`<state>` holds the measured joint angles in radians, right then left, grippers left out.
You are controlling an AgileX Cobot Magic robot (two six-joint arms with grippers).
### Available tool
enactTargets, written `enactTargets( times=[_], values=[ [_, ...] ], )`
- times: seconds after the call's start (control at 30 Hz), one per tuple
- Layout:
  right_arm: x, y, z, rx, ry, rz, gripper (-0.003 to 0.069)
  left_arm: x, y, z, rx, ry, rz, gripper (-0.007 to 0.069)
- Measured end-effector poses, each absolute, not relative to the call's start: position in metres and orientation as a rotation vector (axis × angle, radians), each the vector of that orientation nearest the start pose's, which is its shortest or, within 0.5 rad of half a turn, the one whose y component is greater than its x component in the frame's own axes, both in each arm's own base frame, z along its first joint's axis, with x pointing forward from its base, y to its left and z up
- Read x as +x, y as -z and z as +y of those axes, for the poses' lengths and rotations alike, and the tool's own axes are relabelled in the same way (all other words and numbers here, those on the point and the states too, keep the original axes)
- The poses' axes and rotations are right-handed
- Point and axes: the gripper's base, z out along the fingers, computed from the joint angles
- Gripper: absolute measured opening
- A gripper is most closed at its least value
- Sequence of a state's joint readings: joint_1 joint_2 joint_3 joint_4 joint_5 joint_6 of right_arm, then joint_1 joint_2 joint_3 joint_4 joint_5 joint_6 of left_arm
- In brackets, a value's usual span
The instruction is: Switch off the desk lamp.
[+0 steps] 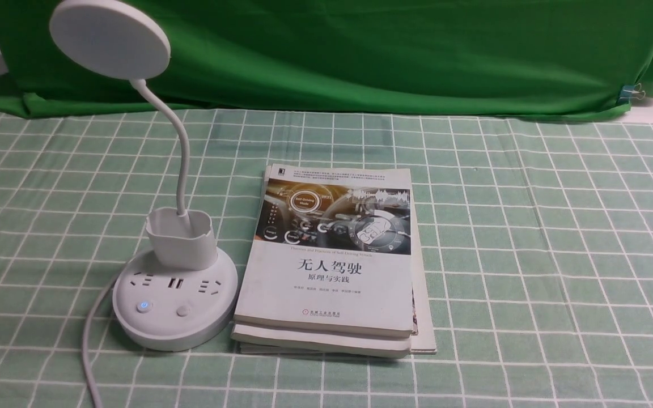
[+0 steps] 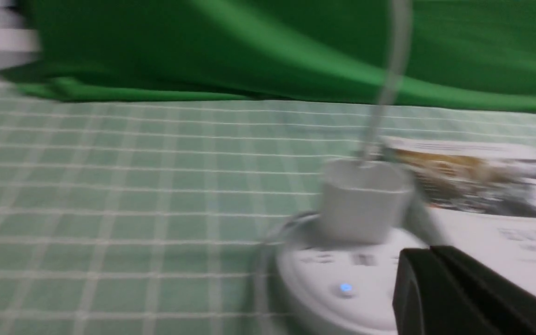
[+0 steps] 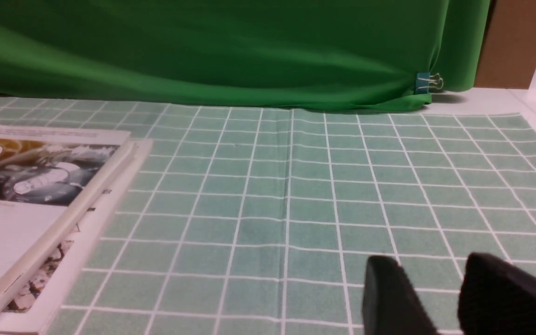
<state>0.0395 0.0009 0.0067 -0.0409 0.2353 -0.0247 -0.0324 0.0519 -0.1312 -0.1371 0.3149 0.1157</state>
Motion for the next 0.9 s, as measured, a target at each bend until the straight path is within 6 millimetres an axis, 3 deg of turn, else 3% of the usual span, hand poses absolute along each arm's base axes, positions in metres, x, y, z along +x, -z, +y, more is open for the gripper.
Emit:
enactTargets(
  times=[0.23, 0.9],
  values=[
    [0.056, -0.189, 0.001, -0.083, 0.027, 1.725, 0.0242, 0.054, -0.182, -0.002, -0.064, 0.054, 1.820, 0.0000],
    [0.056, -0.190, 0.001, -0.083, 0.027, 1.724, 0.0242, 0.054, -0.183, -0.003, -0.083, 0.075, 1.799, 0.0000]
  ],
)
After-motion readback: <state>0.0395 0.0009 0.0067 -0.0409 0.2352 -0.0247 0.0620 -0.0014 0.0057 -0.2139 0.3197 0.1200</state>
